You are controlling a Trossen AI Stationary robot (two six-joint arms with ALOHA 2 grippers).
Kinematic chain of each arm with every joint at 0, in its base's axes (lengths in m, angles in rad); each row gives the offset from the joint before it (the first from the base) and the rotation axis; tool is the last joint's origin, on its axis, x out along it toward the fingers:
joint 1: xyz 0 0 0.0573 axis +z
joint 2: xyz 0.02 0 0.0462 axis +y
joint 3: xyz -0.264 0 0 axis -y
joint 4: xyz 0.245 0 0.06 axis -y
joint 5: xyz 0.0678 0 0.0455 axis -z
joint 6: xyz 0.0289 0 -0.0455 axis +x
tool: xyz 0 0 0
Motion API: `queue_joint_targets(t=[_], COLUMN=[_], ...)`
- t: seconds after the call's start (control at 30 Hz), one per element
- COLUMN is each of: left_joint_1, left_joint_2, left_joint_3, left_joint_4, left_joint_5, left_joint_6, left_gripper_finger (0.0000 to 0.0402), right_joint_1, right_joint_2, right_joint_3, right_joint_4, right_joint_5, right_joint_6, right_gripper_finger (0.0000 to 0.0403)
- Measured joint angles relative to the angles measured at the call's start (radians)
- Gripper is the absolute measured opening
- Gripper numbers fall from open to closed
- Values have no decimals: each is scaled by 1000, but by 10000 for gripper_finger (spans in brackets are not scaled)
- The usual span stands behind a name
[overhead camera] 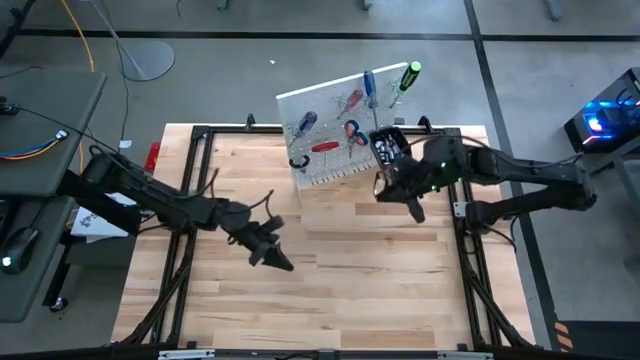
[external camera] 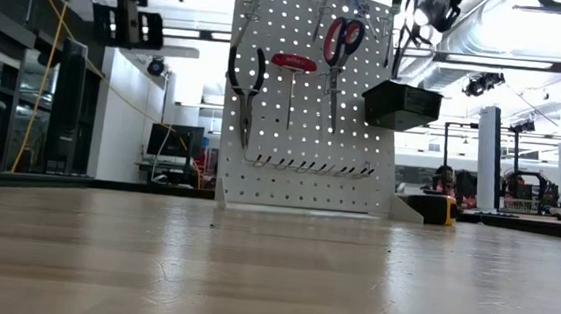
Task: Hang tools onto peg board
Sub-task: Hang the safety glasses on the peg board
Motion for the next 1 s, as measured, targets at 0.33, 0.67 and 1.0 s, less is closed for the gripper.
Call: queue_joint_targets(t=[0.33, 0.67, 1.0], left_joint_1=[-78, -118, -123], left_joint_2=[-52, -52, -52], left_joint_3=[-32, -31, -31], left_joint_4=[23, 22, 21], left_joint_5=[-227, -305, -316], left_joint_6=[-9, -11, -11], left_gripper_finger=[0, 0, 0], right_joint_1=[-284, -394, -462], right_joint_2=[-36, -25, 17], right_joint_3=[-11, -11, -11], right_joint_4=[12, 20, -85], right_joint_5=[-329, -452, -481], right_joint_6=[57, 57, 46], right_gripper_finger=[2, 2, 2])
